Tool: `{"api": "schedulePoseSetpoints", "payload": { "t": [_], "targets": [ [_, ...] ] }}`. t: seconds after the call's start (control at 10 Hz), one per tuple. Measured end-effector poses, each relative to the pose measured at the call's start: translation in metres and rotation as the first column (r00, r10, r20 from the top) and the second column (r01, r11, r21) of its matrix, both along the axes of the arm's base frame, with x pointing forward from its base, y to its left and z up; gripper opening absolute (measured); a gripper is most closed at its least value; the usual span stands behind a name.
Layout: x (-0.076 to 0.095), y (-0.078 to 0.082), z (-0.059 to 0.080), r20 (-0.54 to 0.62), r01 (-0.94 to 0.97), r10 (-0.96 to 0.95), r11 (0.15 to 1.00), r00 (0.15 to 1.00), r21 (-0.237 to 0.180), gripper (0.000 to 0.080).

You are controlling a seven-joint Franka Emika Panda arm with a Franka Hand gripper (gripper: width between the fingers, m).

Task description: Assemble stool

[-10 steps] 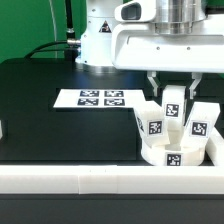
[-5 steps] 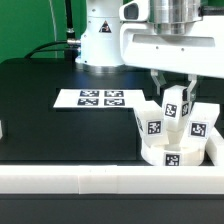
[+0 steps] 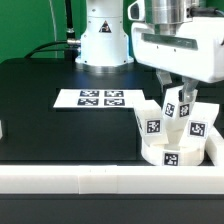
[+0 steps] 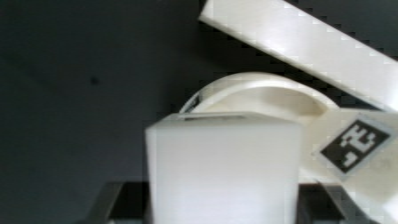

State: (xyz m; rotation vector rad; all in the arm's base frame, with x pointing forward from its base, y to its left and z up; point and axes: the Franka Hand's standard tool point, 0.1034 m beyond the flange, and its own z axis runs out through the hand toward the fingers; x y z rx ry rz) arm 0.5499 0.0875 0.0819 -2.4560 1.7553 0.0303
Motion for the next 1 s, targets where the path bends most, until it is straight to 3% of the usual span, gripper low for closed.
{"api": "schedulePoseSetpoints", "payload": {
  "t": [0.5,1.0],
  "targets": [
    [0.0000,0.0032,0.0001,-0.038,0.306,-0.305,0.952,0.952,0.027,0.0340],
    [-0.0004,0.0064,0.0001,-0.072,0.489,-0.486,0.871,0.871,0.043,0.0340]
  ]
}}
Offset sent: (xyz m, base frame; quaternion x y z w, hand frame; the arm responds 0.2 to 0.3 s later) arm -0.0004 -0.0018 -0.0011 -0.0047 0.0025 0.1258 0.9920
